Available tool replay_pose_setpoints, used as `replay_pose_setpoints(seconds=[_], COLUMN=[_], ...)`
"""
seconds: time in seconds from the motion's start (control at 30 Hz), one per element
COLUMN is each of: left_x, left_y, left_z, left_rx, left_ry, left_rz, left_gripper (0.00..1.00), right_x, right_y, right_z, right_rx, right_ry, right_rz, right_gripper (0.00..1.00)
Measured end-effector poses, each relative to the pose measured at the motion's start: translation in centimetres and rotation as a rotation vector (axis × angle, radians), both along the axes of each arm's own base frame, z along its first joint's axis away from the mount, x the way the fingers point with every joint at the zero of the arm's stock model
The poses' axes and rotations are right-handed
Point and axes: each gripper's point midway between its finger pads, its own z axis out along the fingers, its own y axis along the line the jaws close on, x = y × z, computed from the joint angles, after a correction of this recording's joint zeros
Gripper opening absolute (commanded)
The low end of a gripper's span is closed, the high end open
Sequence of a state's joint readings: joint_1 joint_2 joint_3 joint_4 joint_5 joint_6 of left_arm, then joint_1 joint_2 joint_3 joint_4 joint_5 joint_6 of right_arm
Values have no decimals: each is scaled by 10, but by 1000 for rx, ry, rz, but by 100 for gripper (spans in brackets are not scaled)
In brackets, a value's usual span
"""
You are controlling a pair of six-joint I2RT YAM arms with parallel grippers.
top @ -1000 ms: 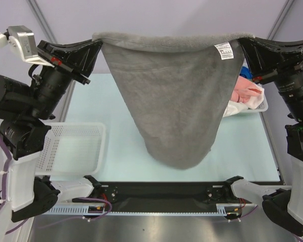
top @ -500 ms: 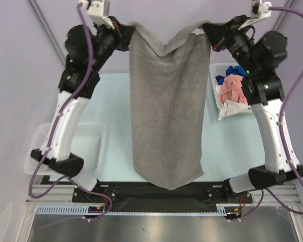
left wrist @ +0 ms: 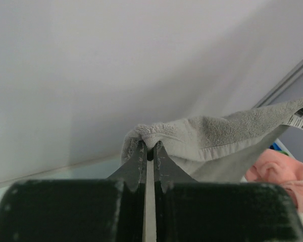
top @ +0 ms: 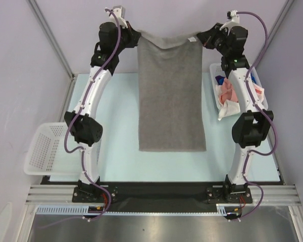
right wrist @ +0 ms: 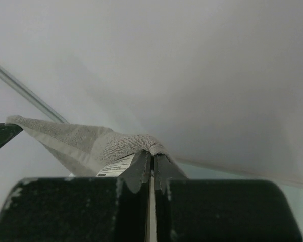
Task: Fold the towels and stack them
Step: Flatten out the crumpled towel
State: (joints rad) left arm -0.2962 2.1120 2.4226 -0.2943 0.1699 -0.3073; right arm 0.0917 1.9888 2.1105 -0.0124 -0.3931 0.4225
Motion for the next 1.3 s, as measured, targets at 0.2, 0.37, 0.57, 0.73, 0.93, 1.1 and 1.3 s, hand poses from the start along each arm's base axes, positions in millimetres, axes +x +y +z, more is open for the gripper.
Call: replay_pose_setpoints(seconds=[0.2,0.37,0.57,0.73,0.93,1.1,1.3], left_x=[17,22,-3,-38,-66,-54,-17], left_y=[-2,-10,-13,-15,-14,-10,-8], left_z=[-37,-67,-165,-220,-207,-165,-94], left_rx=[-20,-50,-51,-42,-58,-61,-52], left_ry=[28,53,235,358,339,239,41], left_rz=[-8,-29,-36,-29,-16,17,61], left_gripper=[0,0,0,0,0,0,0], right_x=[24,27,16,-12,-41,-30,20], right_y=[-4,-7,-8,-12,-16,-18,-22], right_z=[-36,-53,-119,-167,-183,-160,-113], right_rx=[30,47,61,69,75,95,135], right_ry=[55,77,254,410,479,430,262], right_rz=[5,4,3,5,15,25,19], right_gripper=[0,0,0,0,0,0,0])
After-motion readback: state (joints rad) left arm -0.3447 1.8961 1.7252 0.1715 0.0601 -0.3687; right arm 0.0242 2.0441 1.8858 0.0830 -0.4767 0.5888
